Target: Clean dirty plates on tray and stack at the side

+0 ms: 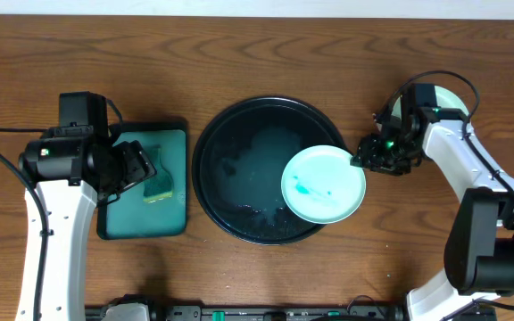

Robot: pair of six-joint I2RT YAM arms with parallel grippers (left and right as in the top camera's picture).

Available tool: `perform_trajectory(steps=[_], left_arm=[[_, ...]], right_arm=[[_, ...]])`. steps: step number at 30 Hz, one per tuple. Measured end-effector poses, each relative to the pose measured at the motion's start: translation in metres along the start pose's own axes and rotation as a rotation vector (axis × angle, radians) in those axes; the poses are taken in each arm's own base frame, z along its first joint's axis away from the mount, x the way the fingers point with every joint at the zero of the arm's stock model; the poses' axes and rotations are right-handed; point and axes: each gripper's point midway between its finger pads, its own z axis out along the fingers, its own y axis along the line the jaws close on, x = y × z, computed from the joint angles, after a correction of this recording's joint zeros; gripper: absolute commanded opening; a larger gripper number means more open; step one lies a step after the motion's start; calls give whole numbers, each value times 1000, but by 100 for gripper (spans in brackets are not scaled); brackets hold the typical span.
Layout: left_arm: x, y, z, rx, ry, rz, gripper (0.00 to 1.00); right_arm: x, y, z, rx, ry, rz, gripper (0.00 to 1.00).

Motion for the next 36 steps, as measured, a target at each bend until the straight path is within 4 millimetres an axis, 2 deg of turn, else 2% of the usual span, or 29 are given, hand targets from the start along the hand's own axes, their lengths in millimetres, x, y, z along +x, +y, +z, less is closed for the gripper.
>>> perform_trajectory(steps=[5,8,12,18,21,23,27,36], left_arm=[[0,0,0,0,0,0,83],[0,0,0,0,0,0,83],[0,0,0,0,0,0,83],[0,0,0,0,1,0,83],[0,0,0,0,1,0,83],[0,0,0,0,1,0,83],[0,0,0,-1,1,0,83],[0,0,0,-1,1,0,83]], right_arm=[[4,10,7,-21,8,-40,48],[6,17,11,-30,12,-65,44],[3,21,14,-35,1,-82,29],[10,22,26,-25,1,-69,14],[14,20,30,-28,7,-55,10],[16,20,32,-31,12,-50,2],[23,20,36,-36,31,-34,1],[23,20,36,-35,33,-21,1]])
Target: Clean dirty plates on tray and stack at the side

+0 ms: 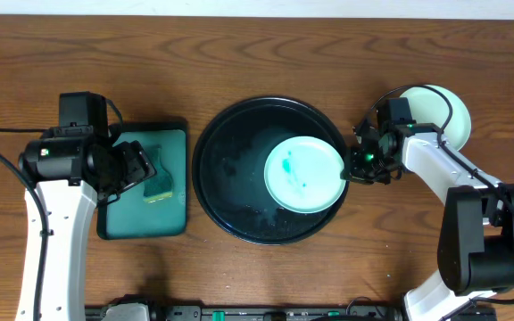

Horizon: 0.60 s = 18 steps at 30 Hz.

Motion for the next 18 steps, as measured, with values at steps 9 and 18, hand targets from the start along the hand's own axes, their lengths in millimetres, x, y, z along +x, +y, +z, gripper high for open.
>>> perform_trajectory(steps=[9,18], left_arm=[[-9,-5,3,19,-38,0,82],[-7,-9,55,7,48,1,78]], right_arm=[[-21,22,5,-42,-86,51,1],[-25,44,11,-63,-117,60,1]])
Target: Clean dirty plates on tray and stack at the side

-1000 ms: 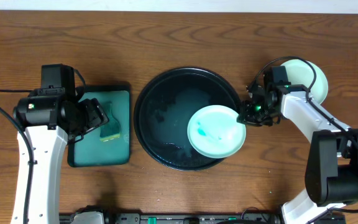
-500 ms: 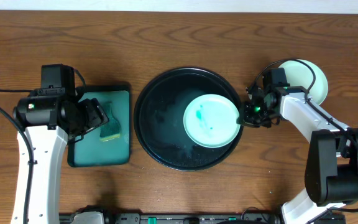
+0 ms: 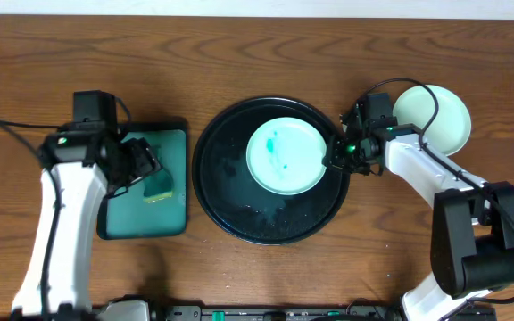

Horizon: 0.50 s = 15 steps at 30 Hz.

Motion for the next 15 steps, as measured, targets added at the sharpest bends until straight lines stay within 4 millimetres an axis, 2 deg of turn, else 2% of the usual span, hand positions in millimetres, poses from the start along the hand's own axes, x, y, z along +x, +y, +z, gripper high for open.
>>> perform_trajectory(steps=[6,11,15], left_arm=[[-5,-7,55,-3,79,-1,72],[-9,-17,91,22,127,11,60],[-7,-17,115,16,167,13,56]], right_arm=[[1,0,0,2,5,10,1],[3,-1,0,6,13,14,1],[6,-2,0,11,23,19,1]])
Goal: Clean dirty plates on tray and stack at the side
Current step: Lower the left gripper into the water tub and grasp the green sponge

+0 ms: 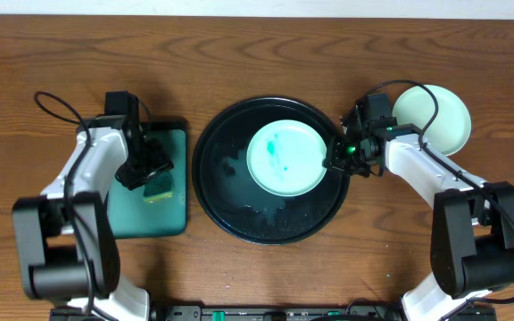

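A pale green plate point(282, 159) with a teal smear lies inside the round black tray point(207, 169), toward its upper right. My right gripper point(335, 159) sits at the plate's right edge and is shut on its rim. At the left, a yellow-green sponge point(160, 189) rests on a small green tray point(145, 218). My left gripper point(144, 169) hangs just over the sponge's upper left and looks open; whether it touches the sponge cannot be told.
A clean pale green plate point(440, 118) lies on the wood at the far right, behind my right arm. Water glistens on the black tray's floor. Cables loop beside both arms.
My left arm has changed its pose, and its gripper now sits closer over the sponge. The right gripper and the smeared plate have not moved.
My right gripper held the smeared plate over the black tray's lower right rim. Then the plate was further left inside the tray, then at the tray's upper middle, where it stays. My left gripper hovered over the green tray throughout, nearing the sponge only now.
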Robot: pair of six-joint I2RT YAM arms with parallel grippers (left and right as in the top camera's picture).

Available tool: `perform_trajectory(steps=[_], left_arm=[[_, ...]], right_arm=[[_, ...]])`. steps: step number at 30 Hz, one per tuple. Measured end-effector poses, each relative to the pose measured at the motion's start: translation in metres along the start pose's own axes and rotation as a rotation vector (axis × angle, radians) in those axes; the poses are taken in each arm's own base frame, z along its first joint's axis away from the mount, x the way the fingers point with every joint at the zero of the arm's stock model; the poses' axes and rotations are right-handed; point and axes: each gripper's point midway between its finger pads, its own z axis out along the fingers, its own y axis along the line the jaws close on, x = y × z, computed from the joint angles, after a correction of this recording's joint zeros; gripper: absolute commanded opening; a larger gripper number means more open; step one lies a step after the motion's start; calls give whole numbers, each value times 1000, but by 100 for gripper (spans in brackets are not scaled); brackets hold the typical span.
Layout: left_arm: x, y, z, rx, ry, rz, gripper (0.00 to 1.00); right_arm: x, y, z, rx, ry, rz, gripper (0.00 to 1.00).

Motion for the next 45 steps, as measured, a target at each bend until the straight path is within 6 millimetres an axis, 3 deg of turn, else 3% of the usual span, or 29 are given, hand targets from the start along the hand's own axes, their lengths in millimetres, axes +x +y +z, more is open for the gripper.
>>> perform_trajectory(steps=[2,4,6,7,9,10,14,20,30,45], left_arm=[[-2,0,7,-2,3,0,53],[-4,0,10,-3,2,-1,39],[-6,0,11,-6,-6,-2,36],[-9,0,11,-2,-15,-3,37],[-12,-2,11,6,-27,-1,53],[-13,-3,11,11,-30,5,56],[-13,-3,13,13,-30,0,61],[-14,-4,9,17,-40,2,59],[-25,-14,-31,69,-158,45,55],[-24,-12,-24,59,-139,58,45]], right_arm=[[2,-1,0,3,6,2,1],[3,-2,0,6,13,5,1],[4,-2,0,8,16,5,1],[4,-2,0,8,17,4,1],[4,-2,0,8,17,4,1],[4,-2,0,8,17,4,1],[4,-2,0,8,18,4,1],[5,-3,0,10,21,5,1],[6,-3,0,11,24,6,1],[6,-3,0,12,25,7,1]])
